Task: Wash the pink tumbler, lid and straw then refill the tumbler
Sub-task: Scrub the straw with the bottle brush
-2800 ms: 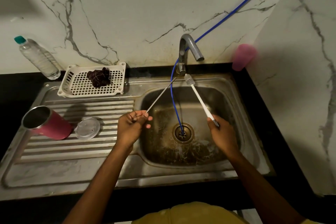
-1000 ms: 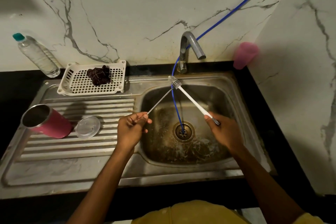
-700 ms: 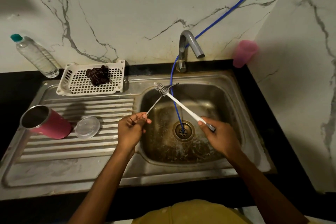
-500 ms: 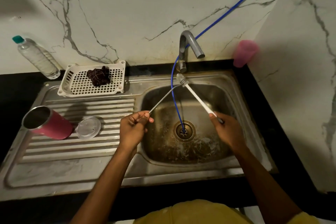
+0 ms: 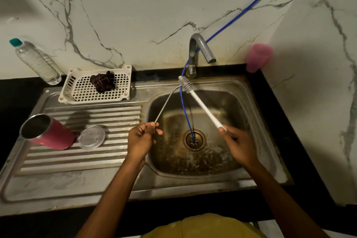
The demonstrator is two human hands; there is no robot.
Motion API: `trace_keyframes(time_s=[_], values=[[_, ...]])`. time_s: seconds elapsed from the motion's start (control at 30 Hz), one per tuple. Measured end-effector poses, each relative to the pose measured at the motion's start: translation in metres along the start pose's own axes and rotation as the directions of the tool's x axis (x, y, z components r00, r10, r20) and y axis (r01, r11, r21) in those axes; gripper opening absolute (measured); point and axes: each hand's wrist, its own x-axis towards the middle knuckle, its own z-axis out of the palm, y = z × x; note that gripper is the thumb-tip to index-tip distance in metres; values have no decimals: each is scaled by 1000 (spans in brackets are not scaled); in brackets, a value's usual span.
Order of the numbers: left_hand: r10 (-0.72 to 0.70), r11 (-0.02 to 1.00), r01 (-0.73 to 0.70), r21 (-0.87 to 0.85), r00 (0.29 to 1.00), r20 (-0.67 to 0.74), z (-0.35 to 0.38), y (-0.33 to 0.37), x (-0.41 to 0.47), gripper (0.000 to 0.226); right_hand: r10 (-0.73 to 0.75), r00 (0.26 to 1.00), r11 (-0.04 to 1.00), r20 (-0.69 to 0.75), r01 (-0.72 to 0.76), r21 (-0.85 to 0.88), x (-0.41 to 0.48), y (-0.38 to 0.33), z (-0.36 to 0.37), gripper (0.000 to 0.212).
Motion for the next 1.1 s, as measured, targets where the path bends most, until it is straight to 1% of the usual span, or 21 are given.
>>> trace_keyframes(time_s=[0.07,0.17,0.23,0.3,0.37,0.43,0.47,0.57,0.63,0.73,0.8,0.87,0.97,1.1], values=[[-15,1000,15,-3,1000,3,0,0,1,24,-77,991,995,113,83,-51,-7,-5,2,17],[-39,999,39,-18,999,8,0,3,0,25,-131,958,963,254,184,-195,-16,-7,10,33],[-53,998,53,-29,999,13,-1,5,-1,26,-139,949,949,284,209,-236,-19,-5,15,35],[-53,998,53,-28,998,25,-2,5,-3,26,-134,962,933,238,203,-297,-17,-6,14,32],[-59,998,60,-29,998,32,-1,5,-3,26,-155,971,882,182,219,-418,-15,-8,12,30],[-76,996,78,-45,997,33,-1,5,-2,26,-168,969,829,181,238,-506,-11,-10,13,34],[-82,995,83,-51,996,34,0,6,-2,26,-149,972,823,180,223,-522,-9,-10,14,36],[-78,996,80,-47,996,45,3,10,-1,27,-58,992,846,112,108,-522,0,-9,14,39],[-70,997,72,-40,996,53,4,10,-2,28,-29,996,845,88,72,-531,5,-8,14,40],[-66,998,67,-17,996,65,5,7,-4,27,57,998,872,29,-36,-487,19,-7,10,39],[-57,998,58,-5,995,76,5,2,-8,28,55,998,851,8,-43,-523,28,-2,3,42],[-52,999,52,9,996,76,3,-2,-10,30,49,998,827,32,-23,-561,30,-2,-1,41],[-56,998,54,29,996,74,2,-6,-8,32,42,999,826,31,-18,-564,27,-1,2,42],[-26,998,24,50,998,50,4,-6,-9,25,85,996,798,8,-64,-599,21,-4,13,41]])
